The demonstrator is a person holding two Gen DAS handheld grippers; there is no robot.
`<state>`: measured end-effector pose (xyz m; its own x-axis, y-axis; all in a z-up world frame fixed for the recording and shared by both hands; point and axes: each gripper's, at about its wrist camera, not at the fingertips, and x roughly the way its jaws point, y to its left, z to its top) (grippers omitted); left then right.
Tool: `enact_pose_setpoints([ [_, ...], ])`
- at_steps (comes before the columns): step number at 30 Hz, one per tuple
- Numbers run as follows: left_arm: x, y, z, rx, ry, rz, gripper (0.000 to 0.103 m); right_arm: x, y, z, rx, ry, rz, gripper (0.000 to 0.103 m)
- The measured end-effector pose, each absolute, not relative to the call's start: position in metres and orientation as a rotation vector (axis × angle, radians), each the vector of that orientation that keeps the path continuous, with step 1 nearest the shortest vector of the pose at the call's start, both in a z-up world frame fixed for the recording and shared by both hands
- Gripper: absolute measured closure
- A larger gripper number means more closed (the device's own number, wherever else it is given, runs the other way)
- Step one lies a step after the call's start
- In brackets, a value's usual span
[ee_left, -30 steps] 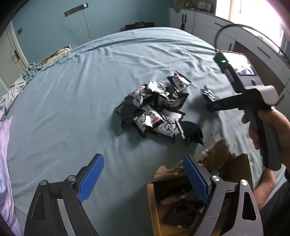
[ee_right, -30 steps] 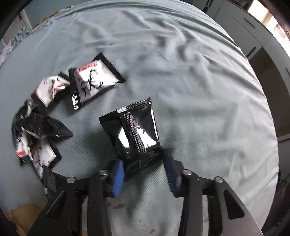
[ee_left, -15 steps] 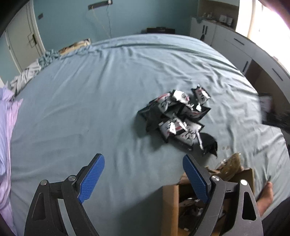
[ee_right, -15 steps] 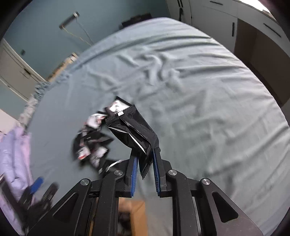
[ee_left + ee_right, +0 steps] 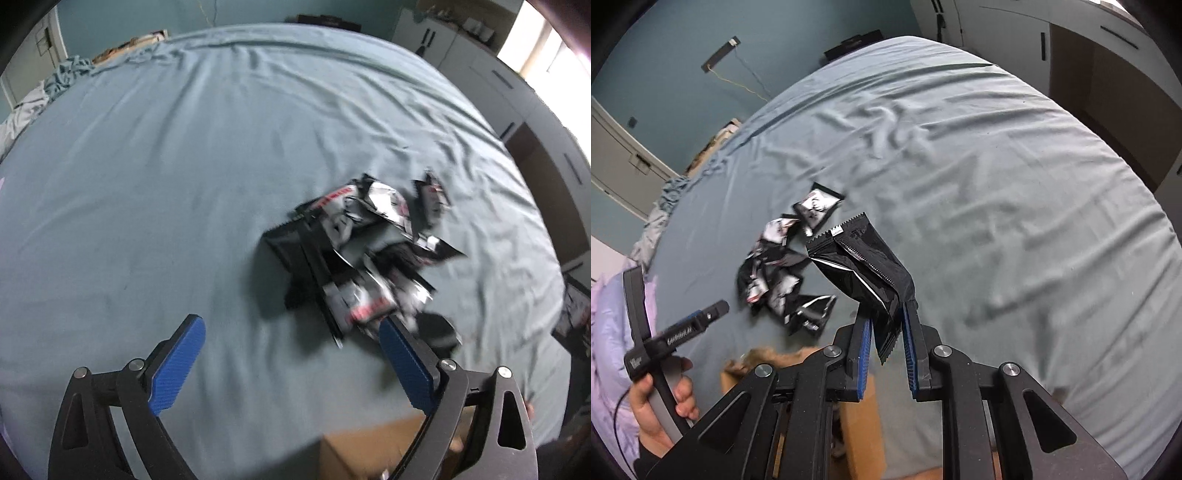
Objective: Organize snacks
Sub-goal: 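Grasp a black packet with the left gripper while the right gripper lifts its packet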
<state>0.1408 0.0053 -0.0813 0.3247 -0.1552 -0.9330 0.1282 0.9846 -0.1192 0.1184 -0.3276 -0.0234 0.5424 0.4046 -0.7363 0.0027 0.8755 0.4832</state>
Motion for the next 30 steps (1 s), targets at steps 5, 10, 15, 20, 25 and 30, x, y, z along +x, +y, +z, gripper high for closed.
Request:
enact_pose_setpoints([
  [5, 0.183, 0.008, -0.112, -0.129, 1.312, -0.181, 0.014, 0.132, -0.315, -0.031, 0.452, 1.013, 0.252, 0.089],
  [10, 0.206, -0.006, -0.122, -0.097, 1.322, -0.181, 0.022, 0.153, -0.304, -0.043, 0.455, 1.045, 0.271, 0.089],
  [15, 0.206, -0.012, -0.121, 0.013, 1.296, -0.070, 0.065, 0.160, -0.296, -0.045, 0.417, 1.042, 0.262, 0.089],
  [20, 0.189, 0.012, -0.104, -0.102, 1.248, -0.050, 0.070, 0.155, -0.293, -0.049, 0.391, 1.043, 0.221, 0.089],
  [25, 0.144, 0.029, -0.044, -0.101, 1.099, -0.051, 0.070, 0.142, -0.298, -0.048, 0.386, 1.045, 0.185, 0.089],
  [30, 0.088, 0.038, 0.011, -0.077, 0.913, -0.056, 0.070, 0.123, -0.308, -0.041, 0.419, 1.027, 0.183, 0.089],
])
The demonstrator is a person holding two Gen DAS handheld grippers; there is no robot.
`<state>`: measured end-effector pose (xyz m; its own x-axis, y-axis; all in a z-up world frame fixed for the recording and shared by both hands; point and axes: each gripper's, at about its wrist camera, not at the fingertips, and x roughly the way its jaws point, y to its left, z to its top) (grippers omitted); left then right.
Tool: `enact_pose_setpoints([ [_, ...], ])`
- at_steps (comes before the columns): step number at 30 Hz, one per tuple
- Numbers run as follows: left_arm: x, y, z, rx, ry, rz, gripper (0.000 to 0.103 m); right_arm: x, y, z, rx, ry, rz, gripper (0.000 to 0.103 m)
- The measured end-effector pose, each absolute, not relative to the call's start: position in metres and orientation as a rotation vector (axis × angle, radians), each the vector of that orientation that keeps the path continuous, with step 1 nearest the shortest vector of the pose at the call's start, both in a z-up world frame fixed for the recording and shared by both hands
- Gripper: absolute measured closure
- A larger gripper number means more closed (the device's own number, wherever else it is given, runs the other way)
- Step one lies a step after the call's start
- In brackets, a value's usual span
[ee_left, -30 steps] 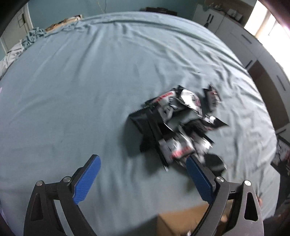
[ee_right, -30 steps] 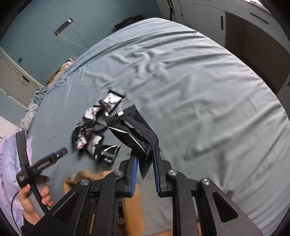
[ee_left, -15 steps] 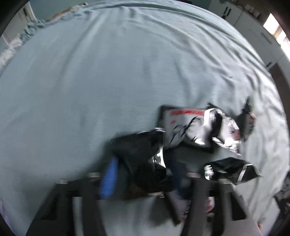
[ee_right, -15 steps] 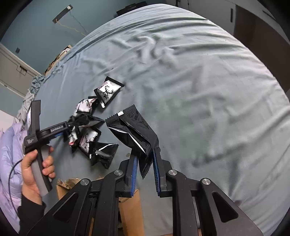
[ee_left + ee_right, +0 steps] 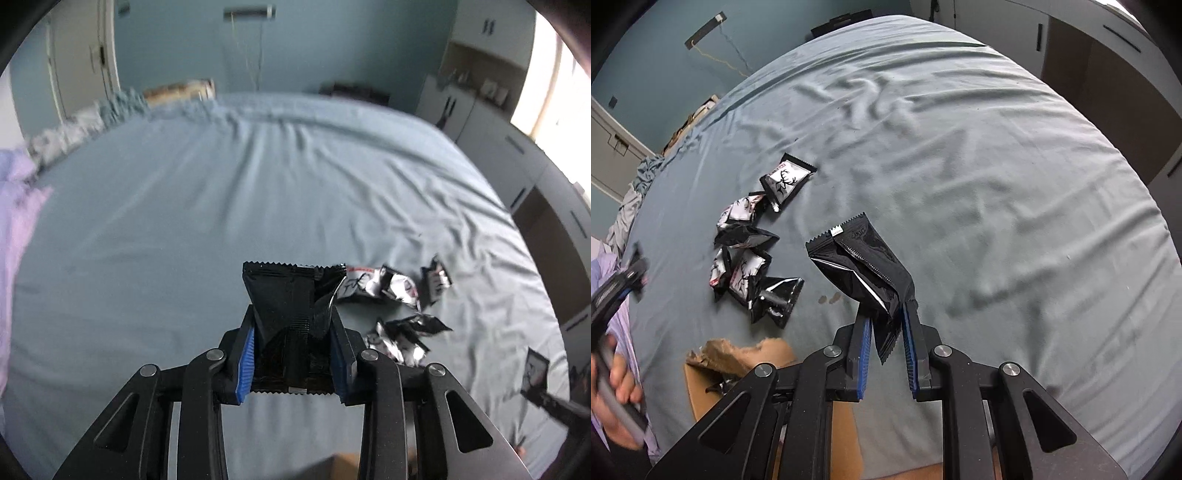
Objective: Organize snacks
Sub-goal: 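Grasp a black packet with the left gripper while the right gripper lifts its packet, then drop the black packets into the cardboard box from both grippers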
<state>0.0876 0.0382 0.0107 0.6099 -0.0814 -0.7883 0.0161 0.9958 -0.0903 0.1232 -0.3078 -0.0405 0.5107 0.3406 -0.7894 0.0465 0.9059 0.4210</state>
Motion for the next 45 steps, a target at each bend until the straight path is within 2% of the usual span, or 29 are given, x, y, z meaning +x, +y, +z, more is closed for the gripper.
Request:
enact_pose_setpoints([
  [6, 0.024, 0.031, 0.029, 0.004, 0.874, -0.153, 0.070, 0.111, -0.310, -0.040, 0.390, 1.017, 0.137, 0.089],
  [14, -0.040, -0.016, 0.016, 0.190, 0.901, -0.306, 0.070, 0.101, -0.308, -0.035, 0.396, 1.014, 0.177, 0.089],
  [24, -0.055, -0.045, 0.001, 0.309, 0.928, -0.407, 0.066, 0.051, -0.317, -0.018, 0.428, 0.937, 0.343, 0.089],
  [26, -0.056, -0.045, 0.001, 0.298, 0.932, -0.416, 0.053, 0.049, -0.317, -0.019, 0.423, 0.932, 0.346, 0.089],
  [28, -0.055, -0.043, 0.003, 0.290, 0.917, -0.394, 0.014, 0.049, -0.314, -0.020, 0.410, 0.936, 0.337, 0.089],
  [37, -0.044, -0.027, 0.009, 0.232, 0.886, -0.273, 0.007, 0.055, -0.292, -0.021, 0.382, 0.976, 0.398, 0.088],
  [45, -0.021, 0.008, -0.002, 0.073, 0.986, -0.161, 0.006, 0.040, -0.251, -0.018, 0.224, 0.971, 0.594, 0.088],
])
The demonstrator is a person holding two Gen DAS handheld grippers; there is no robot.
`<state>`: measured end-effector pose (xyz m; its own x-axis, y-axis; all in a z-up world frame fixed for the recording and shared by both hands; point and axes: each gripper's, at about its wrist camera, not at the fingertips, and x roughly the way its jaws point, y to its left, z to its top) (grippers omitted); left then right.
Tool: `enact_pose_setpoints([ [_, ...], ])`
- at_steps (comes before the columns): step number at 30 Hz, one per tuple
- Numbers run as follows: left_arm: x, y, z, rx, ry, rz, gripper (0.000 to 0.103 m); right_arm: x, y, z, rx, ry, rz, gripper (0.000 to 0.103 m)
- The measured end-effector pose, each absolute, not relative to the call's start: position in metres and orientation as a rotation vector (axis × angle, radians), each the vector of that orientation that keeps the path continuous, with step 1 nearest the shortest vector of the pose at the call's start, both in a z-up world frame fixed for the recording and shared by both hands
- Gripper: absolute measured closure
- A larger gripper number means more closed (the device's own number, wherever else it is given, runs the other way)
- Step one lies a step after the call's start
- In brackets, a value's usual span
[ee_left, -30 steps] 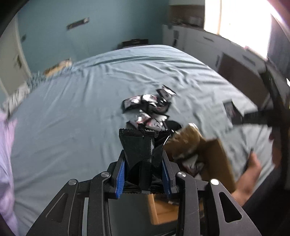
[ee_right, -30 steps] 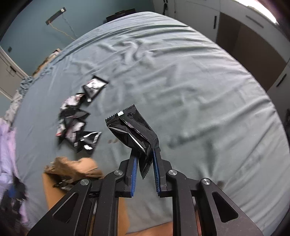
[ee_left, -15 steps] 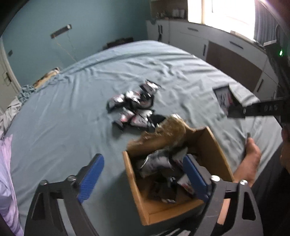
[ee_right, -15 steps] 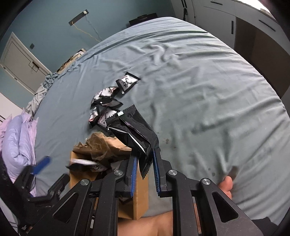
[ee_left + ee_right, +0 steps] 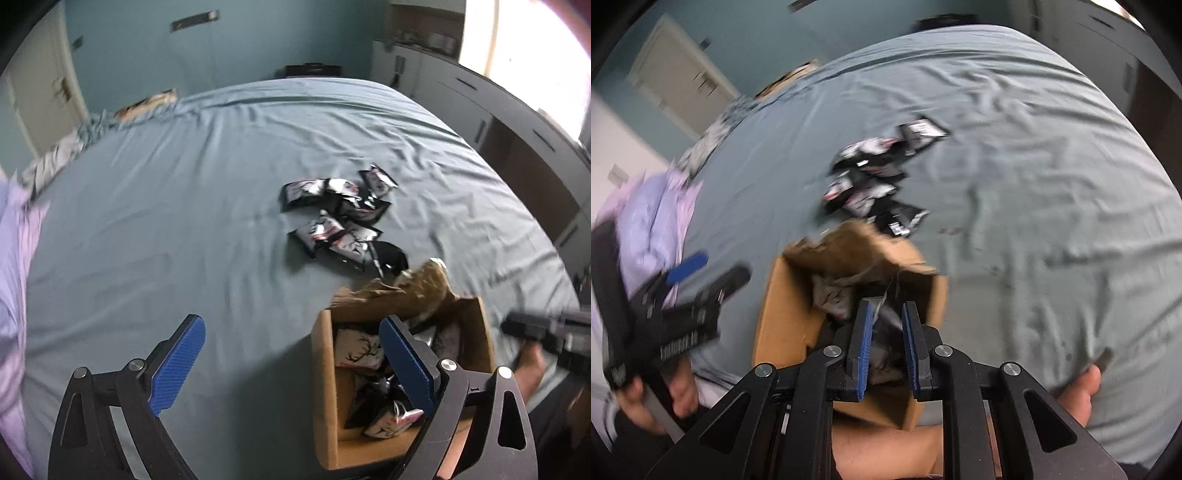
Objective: Organize snacks
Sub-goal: 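Drop the black packets into the cardboard box from both grippers, then move the right gripper from the box toward the snack pile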
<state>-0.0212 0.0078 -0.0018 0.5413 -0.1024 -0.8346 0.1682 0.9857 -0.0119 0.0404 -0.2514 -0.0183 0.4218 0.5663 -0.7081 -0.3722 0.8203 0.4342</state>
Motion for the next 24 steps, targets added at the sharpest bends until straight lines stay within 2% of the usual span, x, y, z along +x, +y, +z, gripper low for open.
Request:
enact_pose_setpoints([
  [6, -0.018, 0.021, -0.004, -0.007, 1.008, -0.147, 0.006, 0.048, -0.233, -0.045, 0.274, 1.110, 0.670, 0.088],
  [8, -0.018, 0.021, -0.005, -0.013, 1.008, -0.148, 0.006, 0.054, -0.240, -0.048, 0.300, 1.124, 0.618, 0.085],
  [17, -0.021, 0.016, -0.003, 0.017, 0.997, -0.154, 0.006, 0.047, -0.302, -0.019, 0.490, 0.757, 0.446, 0.082],
  [19, -0.020, 0.016, -0.004, 0.022, 0.998, -0.155, 0.006, 0.047, -0.304, -0.018, 0.454, 0.749, 0.432, 0.082],
  [24, -0.018, 0.015, -0.008, 0.028, 1.030, -0.147, 0.006, 0.055, -0.305, -0.025, 0.284, 0.869, 0.173, 0.082],
])
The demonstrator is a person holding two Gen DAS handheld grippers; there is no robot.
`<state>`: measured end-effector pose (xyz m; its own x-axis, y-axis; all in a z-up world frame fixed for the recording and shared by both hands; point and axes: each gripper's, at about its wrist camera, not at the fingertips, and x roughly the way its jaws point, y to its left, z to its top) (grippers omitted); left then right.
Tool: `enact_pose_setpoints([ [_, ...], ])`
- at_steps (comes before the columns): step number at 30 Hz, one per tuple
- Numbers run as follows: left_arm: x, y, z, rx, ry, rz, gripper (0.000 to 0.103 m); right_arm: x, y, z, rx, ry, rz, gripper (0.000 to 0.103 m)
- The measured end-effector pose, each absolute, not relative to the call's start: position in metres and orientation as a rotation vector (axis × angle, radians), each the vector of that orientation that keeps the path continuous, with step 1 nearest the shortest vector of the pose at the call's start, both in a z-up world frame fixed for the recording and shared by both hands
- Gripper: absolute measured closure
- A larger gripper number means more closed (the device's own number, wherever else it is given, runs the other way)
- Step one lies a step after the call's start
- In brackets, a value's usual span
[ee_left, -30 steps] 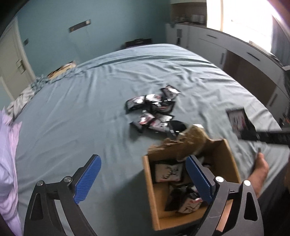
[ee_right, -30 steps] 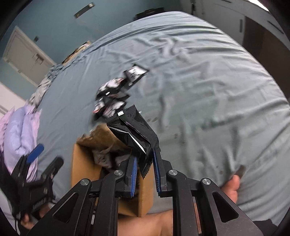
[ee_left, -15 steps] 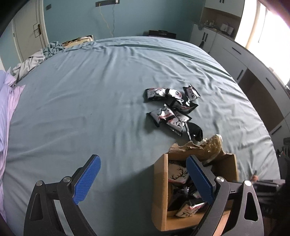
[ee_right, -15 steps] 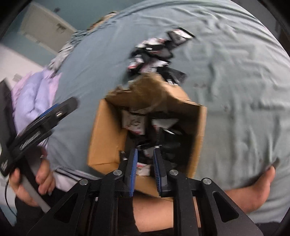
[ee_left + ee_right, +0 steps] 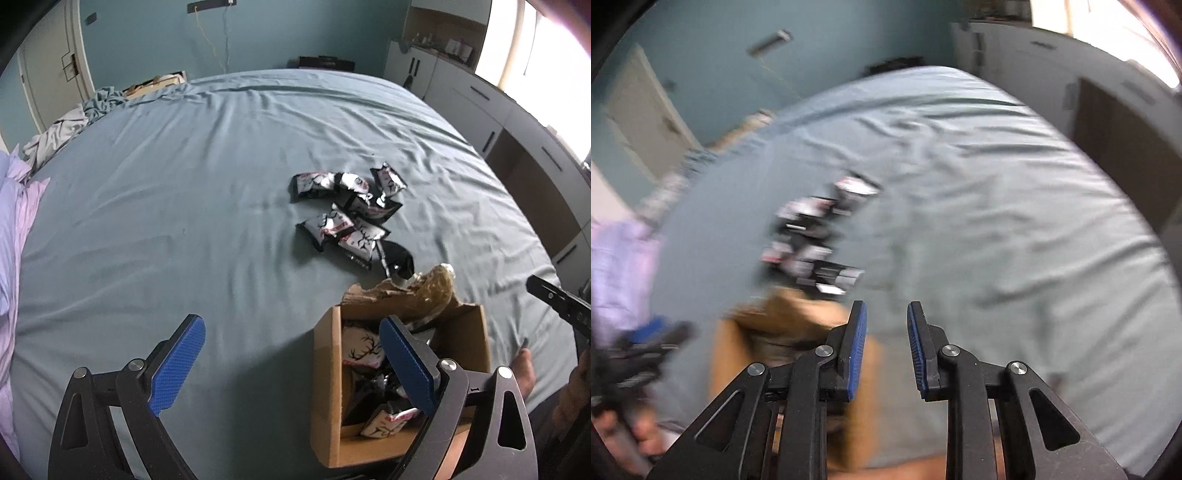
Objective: Organize snacks
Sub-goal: 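Move the right gripper from the box toward the snack pile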
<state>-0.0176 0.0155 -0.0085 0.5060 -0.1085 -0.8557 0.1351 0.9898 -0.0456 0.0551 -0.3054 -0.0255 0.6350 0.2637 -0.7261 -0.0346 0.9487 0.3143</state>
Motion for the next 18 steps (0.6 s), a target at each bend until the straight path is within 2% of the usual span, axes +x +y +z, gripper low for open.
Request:
enact_pose_setpoints([
  [5, -0.018, 0.014, -0.008, 0.033, 1.026, -0.151, 0.006, 0.071, -0.307, -0.039, 0.422, 1.006, 0.258, 0.082],
  [9, -0.019, 0.012, -0.009, 0.045, 1.027, -0.153, 0.006, 0.081, -0.331, -0.049, 0.653, 0.977, 0.329, 0.082],
  [11, -0.019, 0.011, -0.009, 0.049, 1.025, -0.154, 0.006, 0.083, -0.340, -0.057, 0.715, 0.980, 0.304, 0.066],
  [13, -0.018, 0.010, -0.010, 0.058, 1.025, -0.151, 0.006, 0.082, -0.349, -0.066, 0.744, 0.990, 0.293, 0.020],
  [14, -0.018, 0.010, -0.010, 0.063, 1.027, -0.148, 0.006, 0.084, -0.355, -0.068, 0.787, 0.988, 0.296, 0.015],
  [18, -0.018, 0.007, -0.011, 0.080, 1.030, -0.146, 0.006, 0.079, -0.362, -0.073, 0.871, 0.976, 0.263, 0.014],
])
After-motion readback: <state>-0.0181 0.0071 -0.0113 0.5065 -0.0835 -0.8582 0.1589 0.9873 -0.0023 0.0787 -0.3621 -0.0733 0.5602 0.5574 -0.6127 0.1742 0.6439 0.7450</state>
